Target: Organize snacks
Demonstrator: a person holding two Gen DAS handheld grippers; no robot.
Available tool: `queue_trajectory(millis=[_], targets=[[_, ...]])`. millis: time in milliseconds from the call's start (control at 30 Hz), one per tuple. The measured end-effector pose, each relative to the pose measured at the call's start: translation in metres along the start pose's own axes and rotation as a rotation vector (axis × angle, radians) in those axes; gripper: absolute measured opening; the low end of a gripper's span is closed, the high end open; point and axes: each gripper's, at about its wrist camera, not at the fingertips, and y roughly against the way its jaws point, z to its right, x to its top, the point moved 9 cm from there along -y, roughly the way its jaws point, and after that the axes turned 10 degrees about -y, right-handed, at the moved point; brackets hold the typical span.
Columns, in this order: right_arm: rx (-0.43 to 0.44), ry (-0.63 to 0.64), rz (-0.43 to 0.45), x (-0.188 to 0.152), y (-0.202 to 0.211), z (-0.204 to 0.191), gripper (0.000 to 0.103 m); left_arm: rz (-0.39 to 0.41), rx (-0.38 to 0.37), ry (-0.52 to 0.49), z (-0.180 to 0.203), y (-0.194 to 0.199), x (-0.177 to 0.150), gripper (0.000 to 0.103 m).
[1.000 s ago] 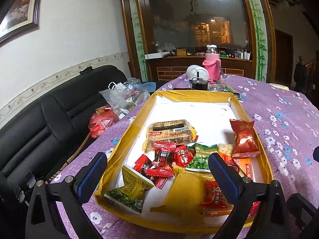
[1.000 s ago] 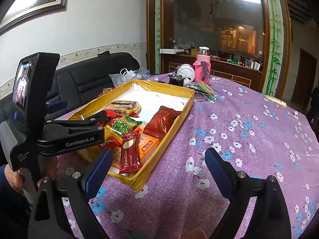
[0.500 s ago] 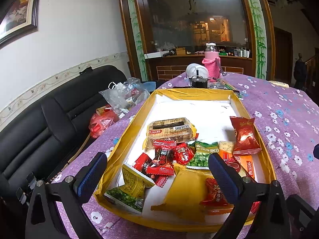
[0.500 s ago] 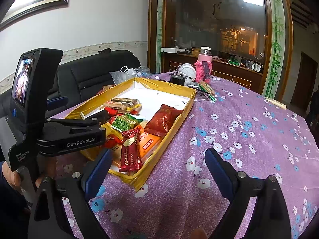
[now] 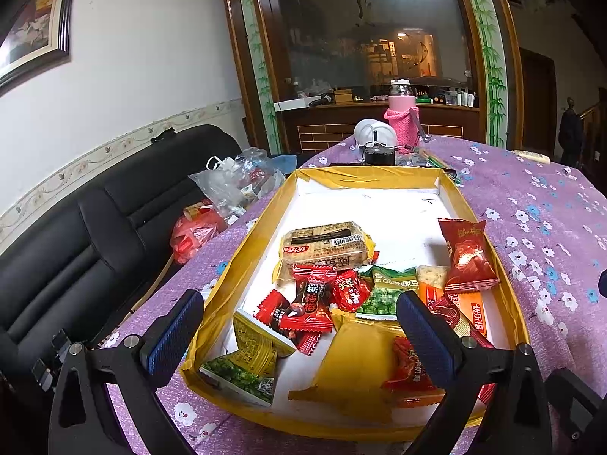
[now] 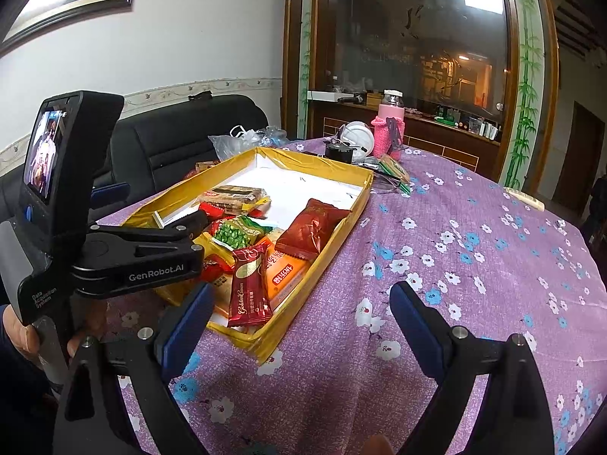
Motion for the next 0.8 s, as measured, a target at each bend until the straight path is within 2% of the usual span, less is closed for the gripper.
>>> queue_trajectory(millis=[800], targets=[[0.002,0.005,0.000,-0.0002,-0.0005,-0.0011,0.093,-0.005,0.003,-0.002,-0.0024,-0.0012,-0.0014,0.103]])
